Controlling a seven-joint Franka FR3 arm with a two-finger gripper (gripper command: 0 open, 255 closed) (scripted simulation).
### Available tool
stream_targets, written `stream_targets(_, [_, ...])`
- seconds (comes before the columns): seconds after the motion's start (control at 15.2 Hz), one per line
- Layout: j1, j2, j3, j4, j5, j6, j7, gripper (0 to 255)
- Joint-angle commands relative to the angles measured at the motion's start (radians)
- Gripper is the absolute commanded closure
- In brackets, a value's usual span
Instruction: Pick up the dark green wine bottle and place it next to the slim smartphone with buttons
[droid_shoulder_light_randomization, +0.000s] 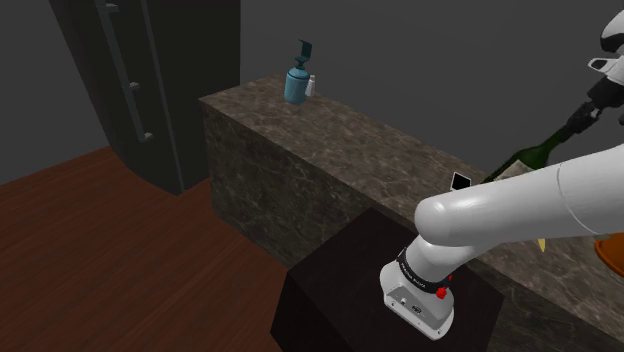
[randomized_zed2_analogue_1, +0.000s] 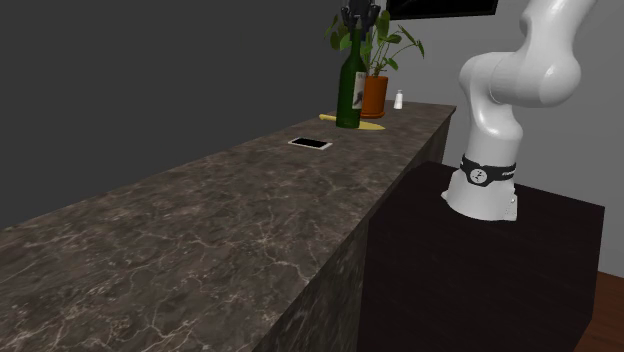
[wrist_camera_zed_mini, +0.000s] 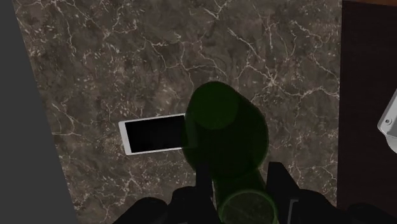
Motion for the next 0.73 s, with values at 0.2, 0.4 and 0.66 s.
stream_targets(0.2, [0.046,0.065,-0.168,0.106,0.015,-0.005,-0.147,255])
stream_targets(0.4, [0.092,0.102,-0.272,0.161,0.033,-0.005,-0.217,255])
stream_targets(0.66, [0.08,0.088,-0.271,0.101,0.019,0.045,-0.207,255])
